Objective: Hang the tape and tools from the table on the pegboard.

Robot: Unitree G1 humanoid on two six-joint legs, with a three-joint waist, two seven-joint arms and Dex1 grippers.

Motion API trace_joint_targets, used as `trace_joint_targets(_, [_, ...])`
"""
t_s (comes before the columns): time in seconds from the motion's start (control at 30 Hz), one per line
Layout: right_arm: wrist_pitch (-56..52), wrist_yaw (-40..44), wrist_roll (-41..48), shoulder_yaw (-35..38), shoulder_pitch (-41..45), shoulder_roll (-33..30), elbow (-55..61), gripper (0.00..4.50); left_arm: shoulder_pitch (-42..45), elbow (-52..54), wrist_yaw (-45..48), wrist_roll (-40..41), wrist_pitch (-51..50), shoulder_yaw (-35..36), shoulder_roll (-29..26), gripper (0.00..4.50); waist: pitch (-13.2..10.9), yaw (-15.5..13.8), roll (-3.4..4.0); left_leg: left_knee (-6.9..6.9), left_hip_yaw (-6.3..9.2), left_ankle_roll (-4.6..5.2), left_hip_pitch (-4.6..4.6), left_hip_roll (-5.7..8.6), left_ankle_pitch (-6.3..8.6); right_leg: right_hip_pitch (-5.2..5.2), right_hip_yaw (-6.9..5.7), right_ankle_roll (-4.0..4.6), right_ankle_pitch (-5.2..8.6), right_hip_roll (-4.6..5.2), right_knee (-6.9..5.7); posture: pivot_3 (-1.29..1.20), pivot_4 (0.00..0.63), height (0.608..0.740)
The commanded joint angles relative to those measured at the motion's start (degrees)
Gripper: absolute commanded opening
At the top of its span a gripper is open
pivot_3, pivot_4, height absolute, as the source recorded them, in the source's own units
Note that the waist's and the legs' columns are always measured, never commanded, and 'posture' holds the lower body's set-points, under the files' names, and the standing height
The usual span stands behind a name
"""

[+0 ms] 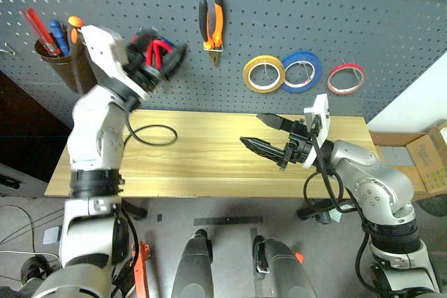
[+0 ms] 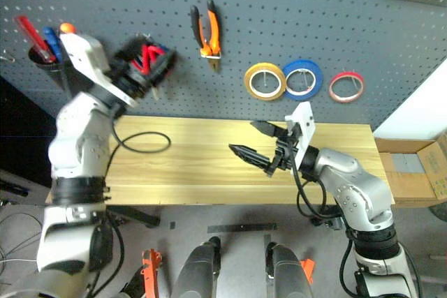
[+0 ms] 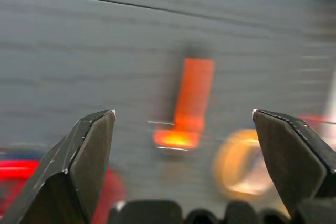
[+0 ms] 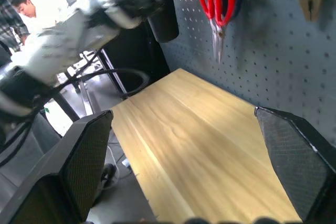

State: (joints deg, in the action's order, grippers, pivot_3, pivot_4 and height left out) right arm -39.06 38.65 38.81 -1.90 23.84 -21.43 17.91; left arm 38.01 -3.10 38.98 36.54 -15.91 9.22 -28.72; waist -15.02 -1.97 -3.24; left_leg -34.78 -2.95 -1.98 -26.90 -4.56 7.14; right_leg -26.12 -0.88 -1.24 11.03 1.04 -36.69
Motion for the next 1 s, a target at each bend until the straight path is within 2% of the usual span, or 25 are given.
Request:
trace_joint_targets(0.03, [3.9, 2.2, -1.4, 0.3, -0.3, 0.2, -1.9, 4.50, -3.4, 6.4, 2.6, 2.6, -4.7, -1.2, -0.3, 4.45, 1.0, 0.5, 0.02, -0.05, -0.01, -0.01, 0.04, 0.00, 0.01, 0.06, 0.02, -0.03, -0.07, 0.00, 0.02, 0.10, 0.089, 0.740])
trace_joint_targets(0.13, [6.4, 1.2, -3.5, 1.0, -1.7, 0.8, -4.6, 4.50, -9.5, 2.3, 3.6, -5.0, -2.7, -6.0, -0.2, 4.45, 3.1, 0.8, 0.70, 0.01, -0.03, -0.32, 0.16, -0.11, 0.22, 0.38, 0.00, 0.26, -0.43, -0.11, 0.80, 0.09, 0.085, 0.740])
trace_joint_targets(0.2, [8.1, -0.4, -4.9, 2.0, -2.4, 1.1, -6.2, 4.50, -10.8, -1.3, 1.4, -8.8, 0.2, -6.7, 1.3, 4.45, 3.9, 0.8, 0.76, -0.02, -0.12, -0.32, 0.38, -0.10, 0.24, 0.62, 0.05, 0.22, -0.51, -0.07, 0.98, 0.08, 0.084, 0.740])
trace_joint_targets(0.27, [10.3, -2.0, -7.1, 3.2, -3.9, 1.2, -8.4, 4.50, -11.3, -4.8, -1.7, -10.9, 2.6, -5.6, 3.6, 4.45, 4.3, 0.9, 0.81, 0.03, -0.07, -0.28, 0.51, -0.25, 0.27, 0.84, -0.13, 0.28, -0.87, -0.12, 1.60, 0.08, 0.084, 0.740])
trace_joint_targets(0.4, [16.3, -5.2, -11.6, 6.2, -8.9, 1.0, -13.4, 4.50, -12.2, -14.4, -9.6, -17.9, 11.3, -3.6, 6.6, 4.45, 5.3, 0.7, 1.17, 0.29, -0.18, -0.23, -0.03, -0.56, 0.30, 0.90, -0.65, 0.31, -2.13, -0.10, 3.25, 0.07, 0.078, 0.740])
trace_joint_targets(0.47, [19.9, -7.6, -14.1, 8.0, -11.5, 1.3, -16.5, 4.50, -11.9, -20.9, -13.9, -20.9, 14.8, -2.6, 7.0, 4.45, 6.2, 0.7, 1.34, 0.37, -0.46, -0.22, -0.05, -0.98, 0.31, 1.18, -1.29, 0.25, -2.44, 0.04, 3.97, 0.07, 0.076, 0.740])
trace_joint_targets(0.7, [28.7, -11.5, -18.6, 12.3, -12.0, 1.5, -26.9, 4.50, -8.6, -31.1, -15.8, -24.9, 21.6, -1.3, 6.4, 4.45, 6.8, 0.6, 1.41, 0.31, -0.45, -0.22, 0.10, -1.13, 0.31, 0.82, -1.73, 0.27, -2.47, 0.15, 3.46, 0.09, 0.070, 0.740])
trace_joint_targets(0.9, [34.2, -12.0, -19.7, 15.2, -13.9, 1.0, -32.3, 4.50, -10.8, -32.4, -17.8, -27.3, 24.7, -1.5, 7.0, 4.45, 7.5, 0.6, 1.92, 0.27, -0.48, -0.22, 0.16, -1.07, 0.30, 0.83, -1.62, 0.31, -2.47, 0.17, 3.42, 0.10, 0.064, 0.740])
trace_joint_targets(1.0, [34.4, -11.9, -19.3, 16.0, -14.8, 0.8, -32.3, 4.50, -12.5, -31.8, -19.2, -27.1, 25.6, -0.5, 7.6, 4.45, 7.6, 0.5, 1.95, 0.15, -0.49, -0.21, 0.26, -1.01, 0.30, 0.83, -1.49, 0.37, -2.34, 0.17, 3.20, 0.11, 0.062, 0.740])
